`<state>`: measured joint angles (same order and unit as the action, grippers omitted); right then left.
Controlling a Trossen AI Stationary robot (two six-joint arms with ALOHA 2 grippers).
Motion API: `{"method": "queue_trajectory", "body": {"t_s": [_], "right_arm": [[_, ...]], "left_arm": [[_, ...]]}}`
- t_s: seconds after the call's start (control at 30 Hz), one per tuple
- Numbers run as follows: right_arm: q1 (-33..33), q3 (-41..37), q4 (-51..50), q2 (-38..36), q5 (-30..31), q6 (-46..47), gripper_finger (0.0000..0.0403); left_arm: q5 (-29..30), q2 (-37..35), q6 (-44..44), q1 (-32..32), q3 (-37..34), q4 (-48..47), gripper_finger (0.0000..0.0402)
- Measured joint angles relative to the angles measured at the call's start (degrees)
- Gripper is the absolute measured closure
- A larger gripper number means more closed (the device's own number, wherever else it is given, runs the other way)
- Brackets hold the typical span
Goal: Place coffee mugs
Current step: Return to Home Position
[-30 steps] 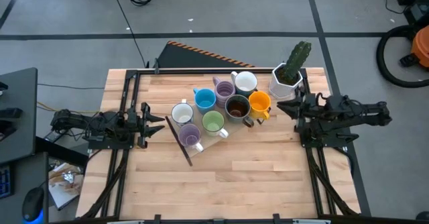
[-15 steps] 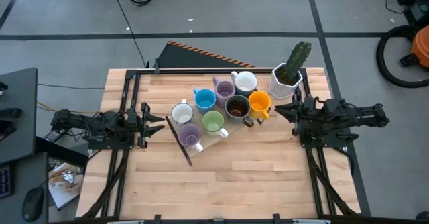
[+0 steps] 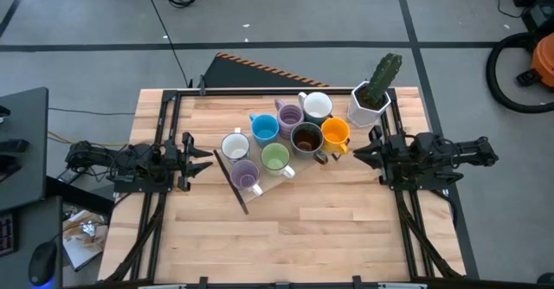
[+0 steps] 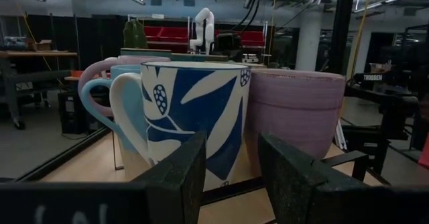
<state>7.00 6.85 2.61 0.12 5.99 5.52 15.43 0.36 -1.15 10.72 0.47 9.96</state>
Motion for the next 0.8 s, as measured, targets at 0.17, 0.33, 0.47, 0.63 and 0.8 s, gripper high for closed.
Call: {"method": "queue_trajectory", "body": {"t_s": [0.17, 0.33, 0.47, 0.63, 0.8], "right_arm": [[0.02, -1.68, 2.72, 0.00, -3.97, 1.42, 0.0346], [0.03, -3.55, 3.04, 0.00, -5.97, 3.06, 0.0346], [0.03, -5.28, 4.60, 0.00, -7.53, 3.32, 0.0346], [0.09, -6.51, 5.73, 0.02, -9.37, 3.03, 0.0346], [0.11, -6.51, 4.75, 0.02, -8.85, 3.10, 0.0346]], "left_arm": [[-0.01, 0.00, 0.00, 0.00, 0.00, -0.09, 0.0260], [-0.01, 0.00, 0.00, 0.01, 0.00, -0.11, 0.0260], [-0.01, 0.00, 0.00, 0.00, 0.00, -0.15, 0.0260], [-0.01, 0.00, -0.01, 0.01, 0.00, -0.25, 0.0260], [-0.01, 0.00, -0.02, 0.00, 0.00, -0.41, 0.0260]]}}
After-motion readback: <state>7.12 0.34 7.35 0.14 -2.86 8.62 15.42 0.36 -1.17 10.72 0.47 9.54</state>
